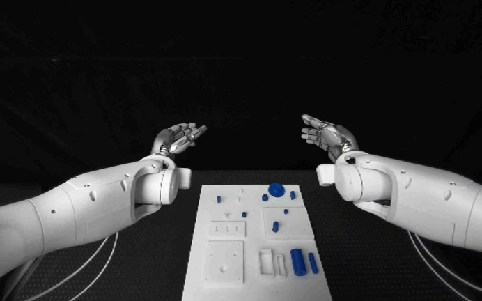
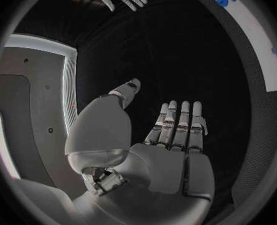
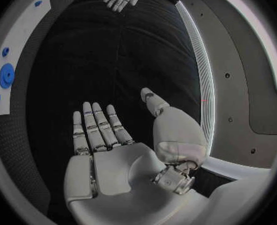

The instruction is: Assemble the parts on the task board

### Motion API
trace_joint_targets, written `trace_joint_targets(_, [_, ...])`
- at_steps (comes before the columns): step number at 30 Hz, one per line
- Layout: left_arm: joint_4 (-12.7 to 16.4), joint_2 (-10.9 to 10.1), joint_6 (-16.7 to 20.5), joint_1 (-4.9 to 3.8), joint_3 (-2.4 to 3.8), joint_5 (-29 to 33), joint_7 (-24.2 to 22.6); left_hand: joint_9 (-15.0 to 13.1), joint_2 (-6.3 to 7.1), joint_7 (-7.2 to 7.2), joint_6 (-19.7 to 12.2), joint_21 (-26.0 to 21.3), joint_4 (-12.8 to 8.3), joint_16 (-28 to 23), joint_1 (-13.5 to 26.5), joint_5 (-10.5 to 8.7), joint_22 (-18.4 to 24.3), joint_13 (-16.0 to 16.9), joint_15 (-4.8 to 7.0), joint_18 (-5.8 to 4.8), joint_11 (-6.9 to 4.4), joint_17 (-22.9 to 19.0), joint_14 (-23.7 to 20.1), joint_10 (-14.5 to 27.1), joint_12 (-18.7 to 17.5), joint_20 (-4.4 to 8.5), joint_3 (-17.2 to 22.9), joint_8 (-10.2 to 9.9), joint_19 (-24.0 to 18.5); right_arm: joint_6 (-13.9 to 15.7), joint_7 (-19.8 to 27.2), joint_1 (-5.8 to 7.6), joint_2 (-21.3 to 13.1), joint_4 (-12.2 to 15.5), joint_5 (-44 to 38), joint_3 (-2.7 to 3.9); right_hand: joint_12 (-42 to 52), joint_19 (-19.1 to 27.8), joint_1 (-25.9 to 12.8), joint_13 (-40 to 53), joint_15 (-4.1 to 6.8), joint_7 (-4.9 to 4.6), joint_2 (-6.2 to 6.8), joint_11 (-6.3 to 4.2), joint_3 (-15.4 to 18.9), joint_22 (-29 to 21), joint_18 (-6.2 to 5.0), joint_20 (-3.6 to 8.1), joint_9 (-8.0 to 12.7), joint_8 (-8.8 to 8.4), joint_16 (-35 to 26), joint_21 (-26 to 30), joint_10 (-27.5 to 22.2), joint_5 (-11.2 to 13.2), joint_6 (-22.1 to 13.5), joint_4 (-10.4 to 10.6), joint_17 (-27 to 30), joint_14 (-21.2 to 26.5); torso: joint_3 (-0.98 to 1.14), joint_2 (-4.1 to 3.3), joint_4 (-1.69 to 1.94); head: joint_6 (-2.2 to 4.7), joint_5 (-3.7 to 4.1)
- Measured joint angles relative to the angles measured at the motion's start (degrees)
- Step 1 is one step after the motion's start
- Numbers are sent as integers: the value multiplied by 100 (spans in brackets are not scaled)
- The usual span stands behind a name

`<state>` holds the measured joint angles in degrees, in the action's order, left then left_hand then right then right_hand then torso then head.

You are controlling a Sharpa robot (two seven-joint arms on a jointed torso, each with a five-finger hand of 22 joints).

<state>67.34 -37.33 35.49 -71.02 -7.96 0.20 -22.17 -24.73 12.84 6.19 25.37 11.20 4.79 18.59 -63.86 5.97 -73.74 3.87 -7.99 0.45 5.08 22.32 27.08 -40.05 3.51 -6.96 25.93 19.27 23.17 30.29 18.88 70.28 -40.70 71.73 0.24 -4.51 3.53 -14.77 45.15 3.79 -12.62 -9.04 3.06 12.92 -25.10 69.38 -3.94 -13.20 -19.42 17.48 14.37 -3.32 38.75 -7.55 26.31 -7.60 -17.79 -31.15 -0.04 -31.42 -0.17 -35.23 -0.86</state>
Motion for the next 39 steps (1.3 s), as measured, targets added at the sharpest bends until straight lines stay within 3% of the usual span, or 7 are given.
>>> trace_joint_targets(8, [-792,254,-615,-369,-249,0,447,-105,-39,65,146,100,11,120,-300,30,-121,26,-41,-1,55,121,166,-213,46,8,91,91,110,-1071,-719,383,159,-718,-16,-165,96,-206,424,33,-102,-14,37,70,-135,396,-88,-20,-86,132,163,-70,318,-44,184,-232,-104,-259,-1,0,-1,-1,0])
trace_joint_targets(13, [-902,280,-837,-422,-286,1,604,-144,-237,236,462,233,-126,318,-403,29,-120,79,-63,-1,199,197,564,-599,191,155,-109,222,408,-1477,-987,451,224,-920,-120,-204,289,-563,766,75,-80,-35,81,45,-301,544,-191,-3,-147,302,380,-148,731,-88,517,-445,-202,-659,-1,0,-1,-1,0])
trace_joint_targets(15, [-774,204,-938,-422,-300,-4,631,-156,-329,310,665,338,-207,436,-490,86,-120,113,-60,-1,262,235,858,-857,286,243,-190,286,680,-1487,-990,351,394,-1293,-751,-244,359,-717,891,89,-36,-55,92,5,-379,557,-267,5,-166,365,463,-190,898,-88,665,-523,-247,-827,-5,-15,4,-24,-2])
trace_joint_targets(19, [-678,119,-1053,-408,-313,-19,665,-150,-522,390,1134,536,-544,667,-684,199,-120,167,-16,7,318,292,1459,-1398,459,421,-217,389,1245,-1463,-999,234,434,-1463,-1861,-273,513,-1142,1124,98,93,-109,124,-107,-578,556,-446,10,-190,493,650,-255,1312,-89,1041,-684,-353,-1248,-12,-51,14,-46,-12])
trace_joint_targets(26, [-448,1,-1194,-411,-311,-78,675,-101,-708,390,1887,1181,-1191,1236,-870,286,-119,250,302,269,236,603,2750,-2309,687,739,-170,488,2298,-1403,-1022,227,450,-1465,-3355,-257,651,-1917,1331,96,397,-200,156,-303,-933,469,-758,0,-190,608,938,-396,1921,-117,1640,-806,-575,-1997,-14,-121,43,-24,-8])
trace_joint_targets(32, [-98,-175,-1267,-410,-311,-125,660,-49,-812,381,2018,1410,-1537,1274,-767,286,-118,235,359,267,249,732,2916,-2457,579,809,-14,357,2387,-1410,-1229,171,474,-1375,-4662,-258,670,-2768,1415,59,741,-160,237,-425,-1116,400,-893,87,-190,643,1249,-647,2282,-133,1978,-860,-858,-2768,-5,-199,86,3,18])
trace_joint_targets(39, [466,-393,-1310,-409,-310,-152,614,-34,-768,381,2018,1452,-1621,1216,-636,286,-118,213,358,265,251,767,2916,-2458,514,812,39,302,2383,-1368,-1378,109,498,-1218,-6115,-258,670,-3979,1578,35,1084,-90,355,-580,-1176,398,-985,434,-199,643,1845,-1107,2540,-133,2236,-876,-1343,-3788,6,-321,168,31,61])
